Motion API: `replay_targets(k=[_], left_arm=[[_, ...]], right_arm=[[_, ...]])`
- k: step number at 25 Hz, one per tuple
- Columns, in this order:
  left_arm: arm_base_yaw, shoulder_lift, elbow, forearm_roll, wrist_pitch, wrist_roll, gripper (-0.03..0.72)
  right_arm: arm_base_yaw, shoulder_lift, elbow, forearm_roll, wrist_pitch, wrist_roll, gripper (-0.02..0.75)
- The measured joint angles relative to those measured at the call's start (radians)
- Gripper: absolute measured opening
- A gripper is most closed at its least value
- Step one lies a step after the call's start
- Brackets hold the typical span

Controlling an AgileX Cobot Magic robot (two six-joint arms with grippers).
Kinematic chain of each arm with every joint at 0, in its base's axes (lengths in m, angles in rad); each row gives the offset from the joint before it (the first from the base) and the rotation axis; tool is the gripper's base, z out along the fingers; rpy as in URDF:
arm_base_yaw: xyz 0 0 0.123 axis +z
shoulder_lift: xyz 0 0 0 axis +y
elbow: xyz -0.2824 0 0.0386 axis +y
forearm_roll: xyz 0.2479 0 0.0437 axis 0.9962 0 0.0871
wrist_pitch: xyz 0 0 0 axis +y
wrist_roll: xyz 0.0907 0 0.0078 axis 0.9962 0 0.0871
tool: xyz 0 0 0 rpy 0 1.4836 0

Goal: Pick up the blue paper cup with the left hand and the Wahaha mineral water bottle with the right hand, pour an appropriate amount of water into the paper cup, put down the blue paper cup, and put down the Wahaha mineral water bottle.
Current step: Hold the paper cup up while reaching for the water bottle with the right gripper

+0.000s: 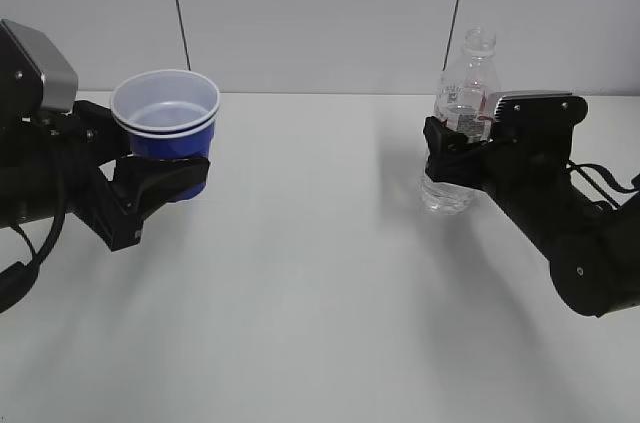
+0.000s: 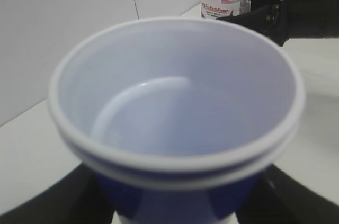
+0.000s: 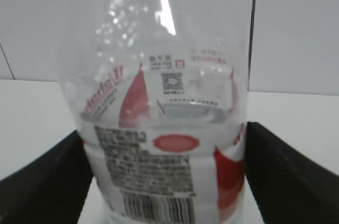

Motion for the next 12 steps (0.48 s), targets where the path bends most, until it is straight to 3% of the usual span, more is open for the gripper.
replay_targets(k=[12], left_arm=[[0.0,0.0,0.0,-0.001,0.0,0.0,0.461]], right_arm=[[0.0,0.034,-0.029,0.002,-0.002,-0.002,0.65]])
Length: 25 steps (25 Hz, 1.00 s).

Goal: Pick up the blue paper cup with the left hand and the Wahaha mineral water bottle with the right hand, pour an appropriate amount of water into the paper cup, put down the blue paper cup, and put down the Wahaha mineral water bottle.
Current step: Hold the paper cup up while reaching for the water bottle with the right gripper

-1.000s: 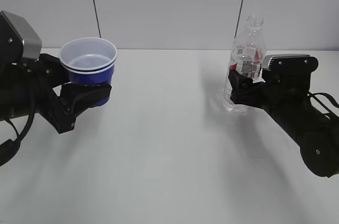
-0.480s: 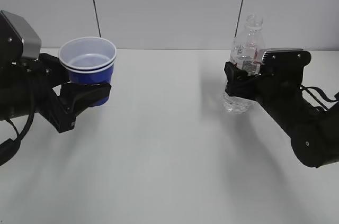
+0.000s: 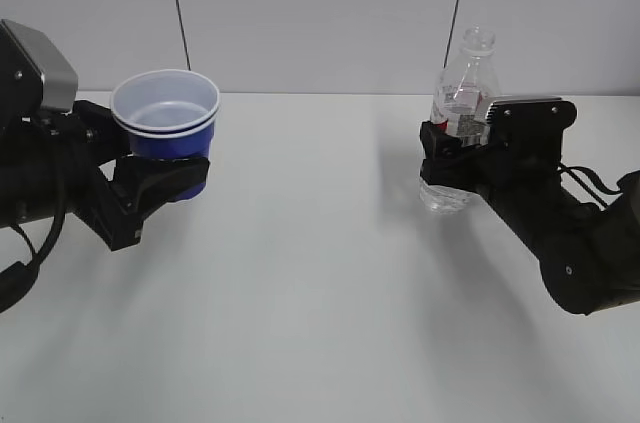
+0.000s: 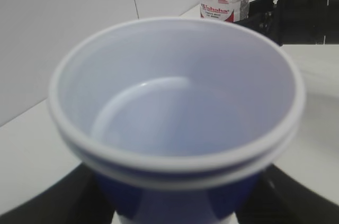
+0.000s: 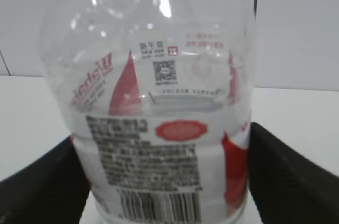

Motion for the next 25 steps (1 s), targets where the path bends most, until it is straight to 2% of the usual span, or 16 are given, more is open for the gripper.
replay_targets(k=[25], left_arm=[[0.0,0.0,0.0,-0.002,0.0,0.0,0.46]], right_arm=[[0.0,0.083,-0.094,0.017,0.002,-0.002,0.619]])
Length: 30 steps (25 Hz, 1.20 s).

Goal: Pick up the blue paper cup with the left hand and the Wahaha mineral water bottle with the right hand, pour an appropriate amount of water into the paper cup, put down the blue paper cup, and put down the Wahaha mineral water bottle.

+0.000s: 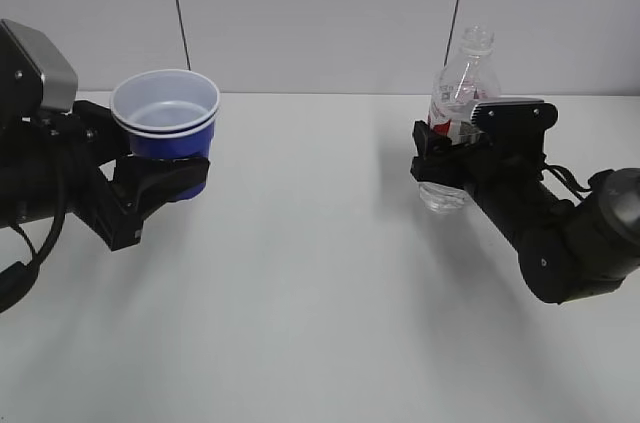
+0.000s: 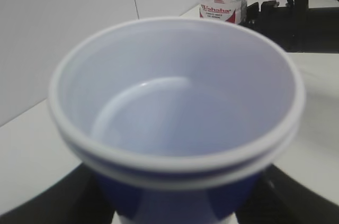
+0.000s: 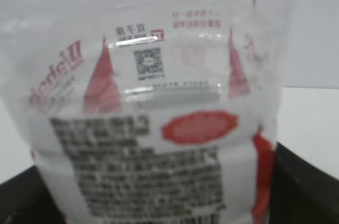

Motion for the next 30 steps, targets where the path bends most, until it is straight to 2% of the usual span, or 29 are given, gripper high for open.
replay_targets(k=[12,17,25,30], left_arm=[[0.0,0.0,0.0,0.0,0.0,0.0,0.46],[0.0,0.0,0.0,-0.013,0.0,0.0,0.46],[0.0,0.027,0.0,-0.152,0.0,0.002,0.46],[0.0,0.138,0.0,-0.235,-0.089,0.136,0.456]], right_arm=[[0.0,0.009,-0.005,0.002,-0.004,-0.012,0.498],[0.0,0.009,-0.005,0.002,-0.005,-0.014,0.493],[0.0,0.006,-0.002,-0.014,-0.005,-0.014,0.492],[0.0,-0.067,0.056,0.006,0.045,-0.014,0.491]])
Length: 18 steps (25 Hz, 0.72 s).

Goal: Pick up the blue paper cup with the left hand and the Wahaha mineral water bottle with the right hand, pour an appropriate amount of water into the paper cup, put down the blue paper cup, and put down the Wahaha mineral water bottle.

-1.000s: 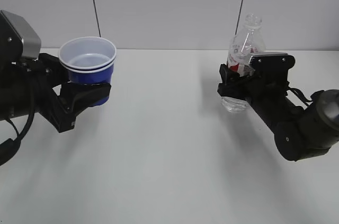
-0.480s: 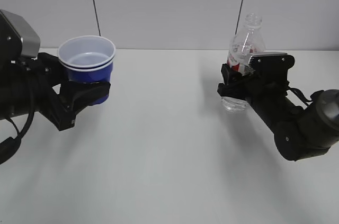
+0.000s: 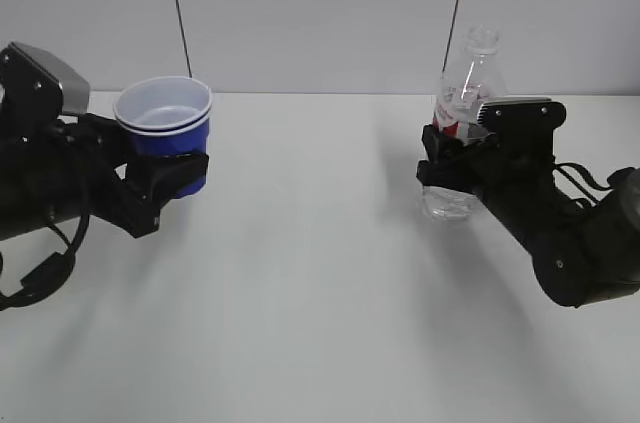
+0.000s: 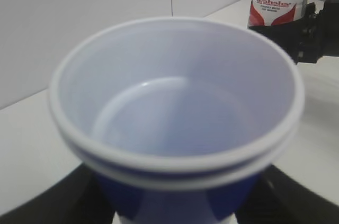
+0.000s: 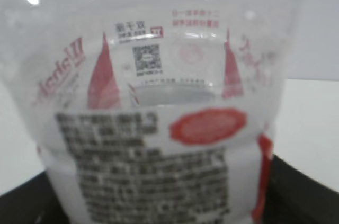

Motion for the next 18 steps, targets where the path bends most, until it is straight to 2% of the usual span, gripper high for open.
replay_targets(k=[6,10,12,18], left_arm=[[0.0,0.188,-0.027,-0.151,-0.239,0.093,0.447],[0.0,0.325,-0.111,-0.153,-0.301,0.1,0.446],[0.0,0.381,-0.163,-0.09,-0.305,0.089,0.446],[0.0,0.47,-0.307,0.216,-0.307,-0.046,0.446]], right_arm=[[0.0,-0.148,0.019,0.04,0.072,0.0,0.49],[0.0,-0.217,0.022,0.051,0.124,-0.041,0.489],[0.0,-0.239,0.022,0.058,0.135,-0.089,0.489],[-0.024,-0.264,0.013,0.061,0.155,-0.154,0.489]])
